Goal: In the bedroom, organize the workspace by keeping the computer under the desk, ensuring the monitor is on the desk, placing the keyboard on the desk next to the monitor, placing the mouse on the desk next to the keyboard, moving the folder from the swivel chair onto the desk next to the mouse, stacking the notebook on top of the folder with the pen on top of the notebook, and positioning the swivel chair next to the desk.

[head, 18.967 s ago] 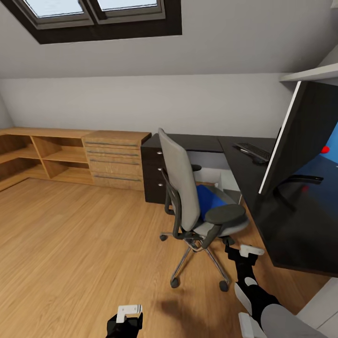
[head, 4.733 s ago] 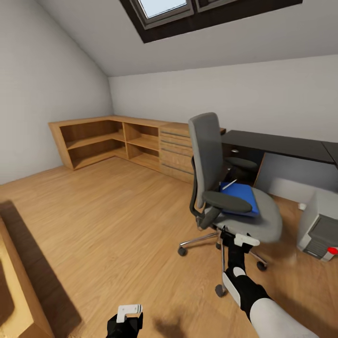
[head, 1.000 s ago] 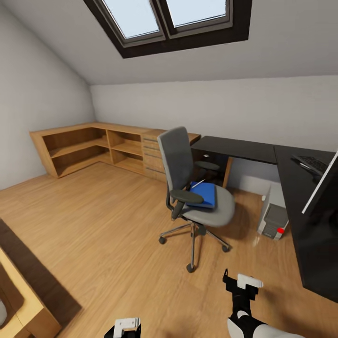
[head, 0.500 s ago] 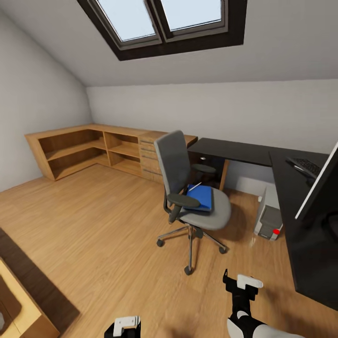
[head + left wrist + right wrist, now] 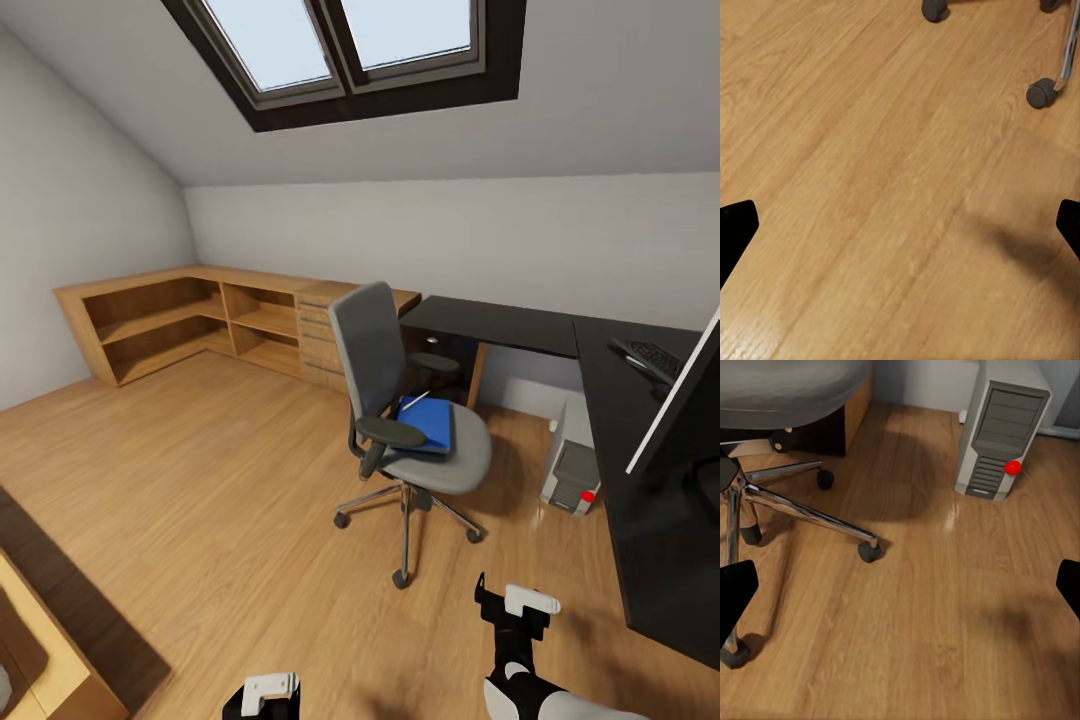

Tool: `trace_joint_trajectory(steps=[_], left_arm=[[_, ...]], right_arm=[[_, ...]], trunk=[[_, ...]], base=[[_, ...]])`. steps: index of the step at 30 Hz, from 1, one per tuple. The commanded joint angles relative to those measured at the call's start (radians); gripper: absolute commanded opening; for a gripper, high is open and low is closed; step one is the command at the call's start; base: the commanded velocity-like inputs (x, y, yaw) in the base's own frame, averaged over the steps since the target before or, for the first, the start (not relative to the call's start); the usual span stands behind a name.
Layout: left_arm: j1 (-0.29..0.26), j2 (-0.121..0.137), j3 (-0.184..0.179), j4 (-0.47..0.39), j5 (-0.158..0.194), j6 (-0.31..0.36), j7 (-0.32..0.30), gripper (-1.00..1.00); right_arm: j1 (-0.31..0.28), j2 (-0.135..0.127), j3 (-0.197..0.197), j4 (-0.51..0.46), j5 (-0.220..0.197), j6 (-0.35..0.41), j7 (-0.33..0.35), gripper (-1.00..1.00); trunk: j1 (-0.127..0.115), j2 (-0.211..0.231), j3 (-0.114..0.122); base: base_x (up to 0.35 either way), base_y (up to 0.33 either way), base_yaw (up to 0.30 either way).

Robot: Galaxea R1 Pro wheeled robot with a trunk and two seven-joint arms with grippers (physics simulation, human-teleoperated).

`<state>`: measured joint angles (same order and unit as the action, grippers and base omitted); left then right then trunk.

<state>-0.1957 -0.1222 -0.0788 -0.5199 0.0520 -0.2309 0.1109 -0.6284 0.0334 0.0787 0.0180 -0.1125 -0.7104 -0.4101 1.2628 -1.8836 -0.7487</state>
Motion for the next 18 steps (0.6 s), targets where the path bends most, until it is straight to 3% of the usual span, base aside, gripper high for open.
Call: trace_joint_trajectory(steps=[1,11,18], left_arm=[[-0.001,0.001,-0.008,0.001,0.005,-0.003,0.009,1.0],[-0.001,0.006,-0.008,0.001,0.005,-0.004,0.009,1.0],[-0.001,0.007,-0.01,0.012,0.004,-0.004,0.006,1.0]], right_arm=[[-0.001,0.0,0.009,0.002,-0.01,-0.004,-0.001,1.0],[-0.001,0.002,0.009,0.002,-0.01,-0.004,-0.001,1.0],[-0.001,0.005,0.009,0.002,-0.01,-0.004,-0.001,1.0]], trunk=[[0.0,0.0,-0.001],[0.0,0.0,-0.001],[0.0,0.0,-0.001]], base=[[0.0,0.0,0.0],[0.0,0.0,-0.014],[0.0,0.033,-0.195]])
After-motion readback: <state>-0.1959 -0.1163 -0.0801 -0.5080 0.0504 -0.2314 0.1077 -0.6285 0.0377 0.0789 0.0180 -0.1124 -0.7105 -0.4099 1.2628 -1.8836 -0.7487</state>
